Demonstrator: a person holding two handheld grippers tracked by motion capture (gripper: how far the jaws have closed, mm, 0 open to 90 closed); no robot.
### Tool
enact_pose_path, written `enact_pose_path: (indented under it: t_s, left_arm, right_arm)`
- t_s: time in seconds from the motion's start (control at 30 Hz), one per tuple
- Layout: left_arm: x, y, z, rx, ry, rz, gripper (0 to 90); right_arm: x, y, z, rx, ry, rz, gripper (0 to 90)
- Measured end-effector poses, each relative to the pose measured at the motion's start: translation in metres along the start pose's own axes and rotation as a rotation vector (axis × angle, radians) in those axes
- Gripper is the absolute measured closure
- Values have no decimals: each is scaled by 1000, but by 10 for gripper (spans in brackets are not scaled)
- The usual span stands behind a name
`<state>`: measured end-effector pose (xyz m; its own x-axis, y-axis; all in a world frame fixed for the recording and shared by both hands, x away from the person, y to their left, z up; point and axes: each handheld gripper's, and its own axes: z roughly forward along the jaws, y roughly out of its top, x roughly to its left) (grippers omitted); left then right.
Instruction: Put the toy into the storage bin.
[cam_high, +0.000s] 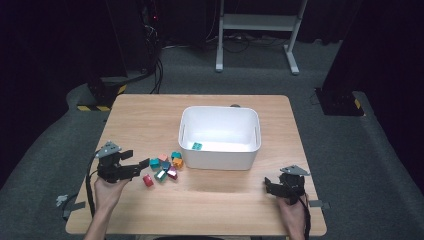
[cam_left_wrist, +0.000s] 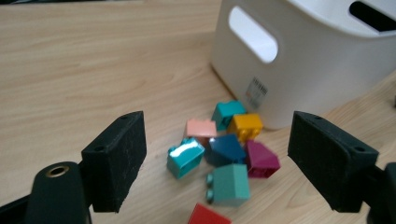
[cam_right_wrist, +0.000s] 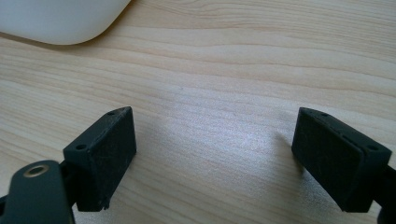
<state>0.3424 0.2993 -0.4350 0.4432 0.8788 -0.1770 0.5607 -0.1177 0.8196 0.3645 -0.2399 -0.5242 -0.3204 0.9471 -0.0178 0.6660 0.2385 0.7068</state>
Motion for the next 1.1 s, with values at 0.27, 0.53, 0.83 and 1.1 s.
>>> enact_pose_path:
  t_s: [0.27,0.53,0.83,1.1]
  left_arm:
    - [-1,-30,8,41,27,9,226]
    - [-3,-49,21,83,31,9,233]
    - [-3,-64,32,115,59,11,262]
    - [-2,-75,39,110,66,26,335]
  right_arm:
    - [0,0,0,-1,0,-1,134]
    - [0,0,0,-1,0,-1,134]
    - [0,0,0,-1,0,-1,134]
    - [0,0,0,-1,0,-1,134]
